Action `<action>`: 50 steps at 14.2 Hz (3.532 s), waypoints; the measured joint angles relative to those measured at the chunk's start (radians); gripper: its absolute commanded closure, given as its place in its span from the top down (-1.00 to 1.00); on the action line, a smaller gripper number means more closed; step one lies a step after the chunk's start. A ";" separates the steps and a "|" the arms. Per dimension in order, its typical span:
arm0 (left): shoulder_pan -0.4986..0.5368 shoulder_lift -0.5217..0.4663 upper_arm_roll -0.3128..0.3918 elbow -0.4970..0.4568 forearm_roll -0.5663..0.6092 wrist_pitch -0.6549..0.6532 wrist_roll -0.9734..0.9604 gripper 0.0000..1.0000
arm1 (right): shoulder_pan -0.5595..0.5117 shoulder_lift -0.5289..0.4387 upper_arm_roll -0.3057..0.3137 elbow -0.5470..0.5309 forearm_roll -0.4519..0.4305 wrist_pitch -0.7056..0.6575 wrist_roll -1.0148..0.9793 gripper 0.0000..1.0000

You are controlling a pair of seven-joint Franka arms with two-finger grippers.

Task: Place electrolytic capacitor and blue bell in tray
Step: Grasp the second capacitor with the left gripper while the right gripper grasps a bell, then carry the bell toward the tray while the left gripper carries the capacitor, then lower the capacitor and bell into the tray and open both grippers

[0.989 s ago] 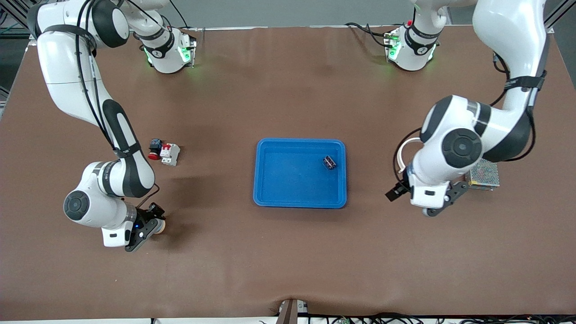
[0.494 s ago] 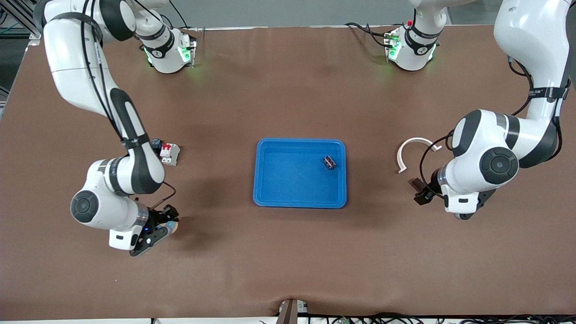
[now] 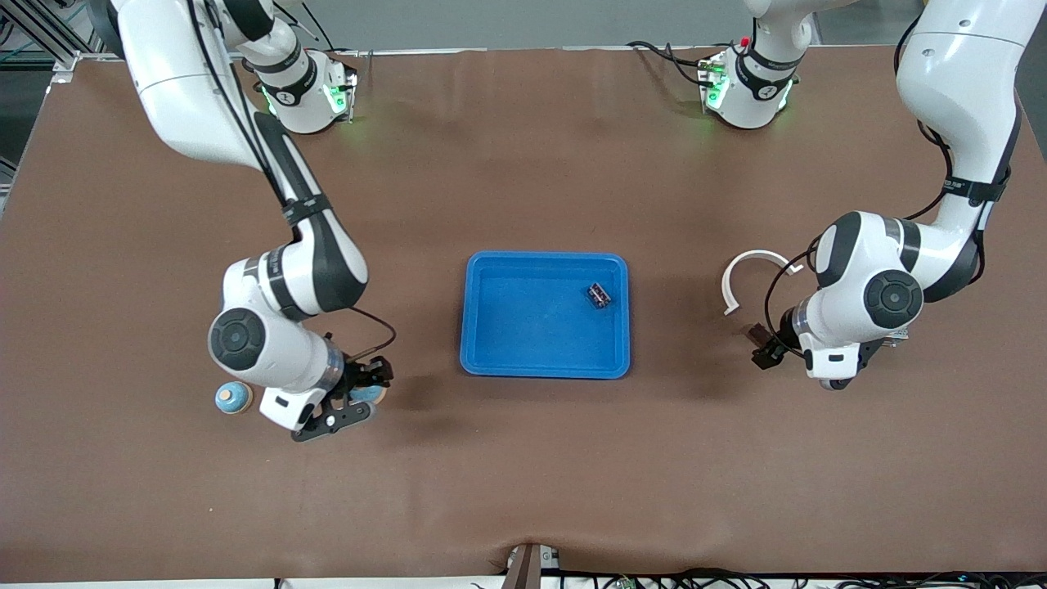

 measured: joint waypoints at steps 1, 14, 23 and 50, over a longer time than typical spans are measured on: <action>0.006 0.002 0.000 -0.017 0.006 0.018 0.000 0.72 | 0.016 -0.003 0.000 0.000 0.000 -0.005 0.048 0.18; 0.045 0.076 0.003 -0.099 0.055 0.158 0.000 -0.90 | 0.247 -0.013 -0.001 -0.017 0.000 -0.012 0.559 0.18; 0.029 0.061 -0.034 -0.070 0.058 0.152 0.000 -1.00 | 0.341 -0.014 -0.001 -0.153 0.000 0.168 0.671 0.18; -0.362 0.179 -0.151 0.336 0.058 -0.129 -0.447 -1.00 | 0.424 -0.014 -0.005 -0.312 0.000 0.327 0.723 0.21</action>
